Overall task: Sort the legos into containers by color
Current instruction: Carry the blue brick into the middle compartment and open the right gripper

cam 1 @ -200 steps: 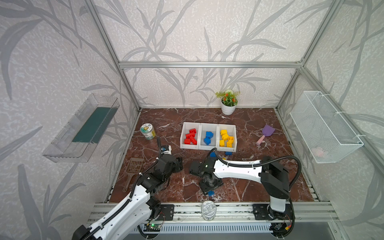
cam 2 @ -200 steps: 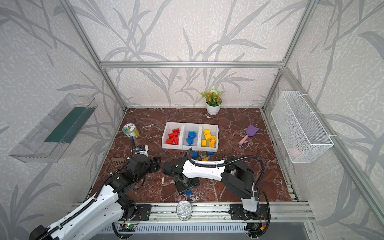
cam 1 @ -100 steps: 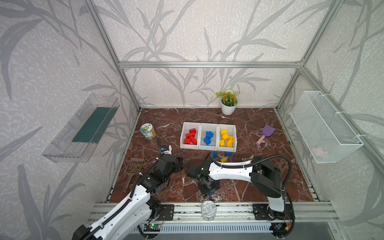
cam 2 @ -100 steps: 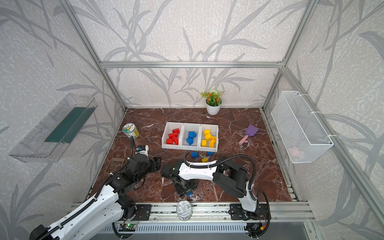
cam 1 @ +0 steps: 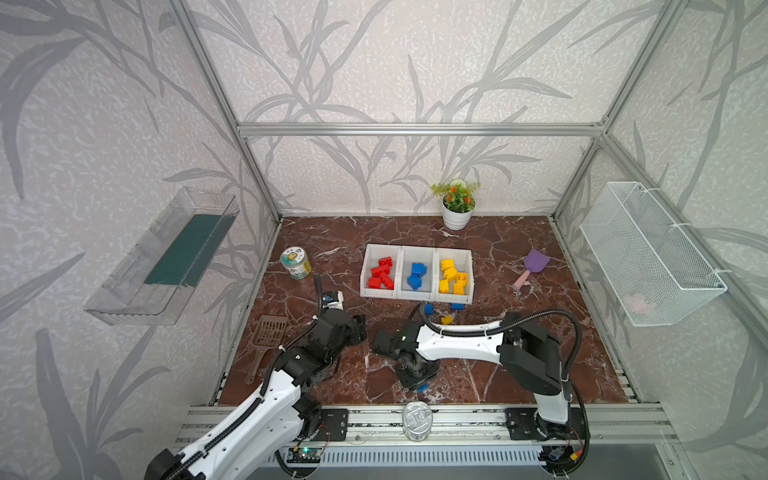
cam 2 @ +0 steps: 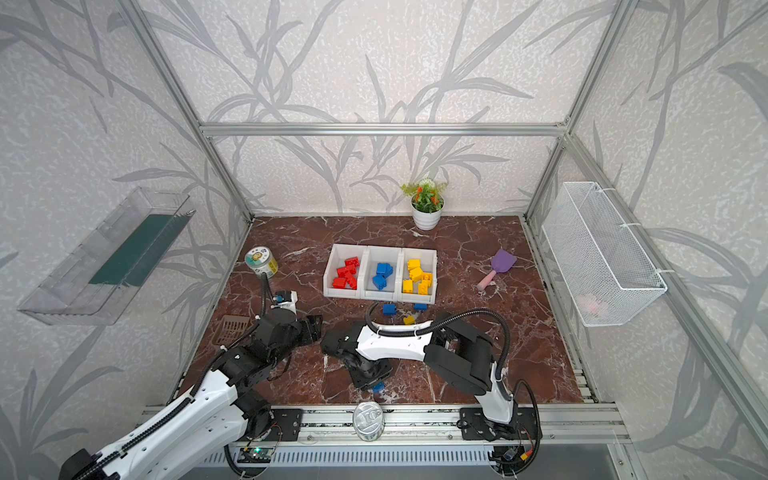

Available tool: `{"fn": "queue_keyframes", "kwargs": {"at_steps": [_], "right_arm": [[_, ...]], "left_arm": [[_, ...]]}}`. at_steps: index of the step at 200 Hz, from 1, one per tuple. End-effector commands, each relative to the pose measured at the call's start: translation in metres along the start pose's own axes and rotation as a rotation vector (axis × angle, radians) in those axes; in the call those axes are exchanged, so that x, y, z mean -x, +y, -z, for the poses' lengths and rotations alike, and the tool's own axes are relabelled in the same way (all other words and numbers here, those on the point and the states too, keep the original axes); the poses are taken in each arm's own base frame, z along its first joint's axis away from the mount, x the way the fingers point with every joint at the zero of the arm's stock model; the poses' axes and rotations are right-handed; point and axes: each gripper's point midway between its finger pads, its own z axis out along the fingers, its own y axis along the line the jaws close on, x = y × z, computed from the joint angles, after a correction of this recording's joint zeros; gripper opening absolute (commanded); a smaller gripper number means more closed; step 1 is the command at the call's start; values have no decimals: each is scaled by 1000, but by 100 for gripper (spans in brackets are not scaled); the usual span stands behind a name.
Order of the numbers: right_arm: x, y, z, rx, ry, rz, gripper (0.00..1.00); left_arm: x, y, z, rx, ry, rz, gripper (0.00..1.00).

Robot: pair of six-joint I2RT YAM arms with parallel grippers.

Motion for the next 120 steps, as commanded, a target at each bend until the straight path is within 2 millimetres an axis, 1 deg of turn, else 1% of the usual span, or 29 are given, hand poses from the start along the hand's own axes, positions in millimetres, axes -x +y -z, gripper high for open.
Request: {"fn": "queue_keyframes", "kwargs": {"at_steps": [1,32,56,76,94,99,105,106,120], "right_arm": [[13,-11,14,-24,-70,-17,36],[30,-20,29,-1,-120,-30,34],[42,-27,36,10,-140,-33,33],[57,-35,46,14,-169,-34,32],[79,-46,65,13,-223,-43,32],[86,-50,71,11,-241,-20,32],[92,-50,79,10,-263,-3,32],[99,-59,81,10,-269,-29,32],[125,-71,102,13,-335,-34,32]], "left_arm": [[-1,3,0,10,1,20,70],[0,4,1,20,3,25,70],[1,5,2,28,-2,24,70],[2,5,2,28,-1,24,70],[0,5,2,27,5,25,70],[0,5,2,26,5,26,70],[0,4,2,23,7,28,70],[0,4,2,24,8,28,70],[-1,3,2,18,12,32,70]]}}
